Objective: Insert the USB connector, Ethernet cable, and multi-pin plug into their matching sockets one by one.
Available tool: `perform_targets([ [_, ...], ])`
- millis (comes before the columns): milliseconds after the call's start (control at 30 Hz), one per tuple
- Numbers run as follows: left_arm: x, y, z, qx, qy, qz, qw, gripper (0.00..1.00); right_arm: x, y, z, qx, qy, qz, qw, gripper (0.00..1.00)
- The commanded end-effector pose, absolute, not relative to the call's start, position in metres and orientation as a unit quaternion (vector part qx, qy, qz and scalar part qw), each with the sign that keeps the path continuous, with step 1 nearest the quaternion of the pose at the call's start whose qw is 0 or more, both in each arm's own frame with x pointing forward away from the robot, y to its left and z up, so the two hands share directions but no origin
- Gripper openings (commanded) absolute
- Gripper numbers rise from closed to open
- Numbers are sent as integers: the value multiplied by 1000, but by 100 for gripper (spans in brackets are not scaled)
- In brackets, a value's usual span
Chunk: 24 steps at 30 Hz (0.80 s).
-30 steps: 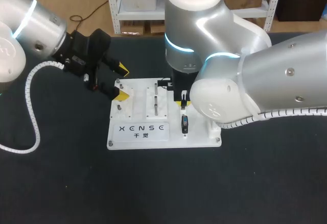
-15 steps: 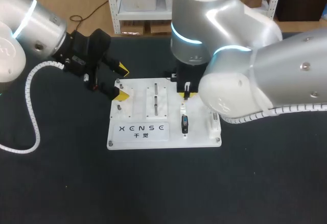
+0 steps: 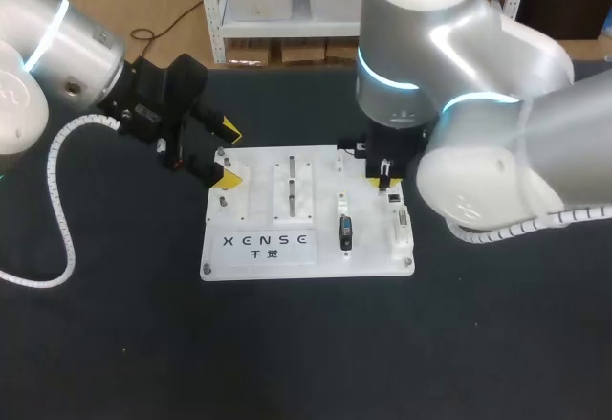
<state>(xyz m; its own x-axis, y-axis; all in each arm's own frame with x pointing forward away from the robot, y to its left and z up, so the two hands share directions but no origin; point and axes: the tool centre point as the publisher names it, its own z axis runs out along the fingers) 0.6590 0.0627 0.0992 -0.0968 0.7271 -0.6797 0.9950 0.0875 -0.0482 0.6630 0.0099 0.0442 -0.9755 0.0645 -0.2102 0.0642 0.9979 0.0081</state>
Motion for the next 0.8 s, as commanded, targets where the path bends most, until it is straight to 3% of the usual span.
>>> perform_targets([
  [33, 660, 62, 99, 623, 692, -263, 252, 100, 659, 4, 42, 36, 993, 1, 117, 0],
  [800, 660, 62, 99, 623, 692, -263, 252, 100, 666, -7, 31, 45, 993, -9, 111, 0],
])
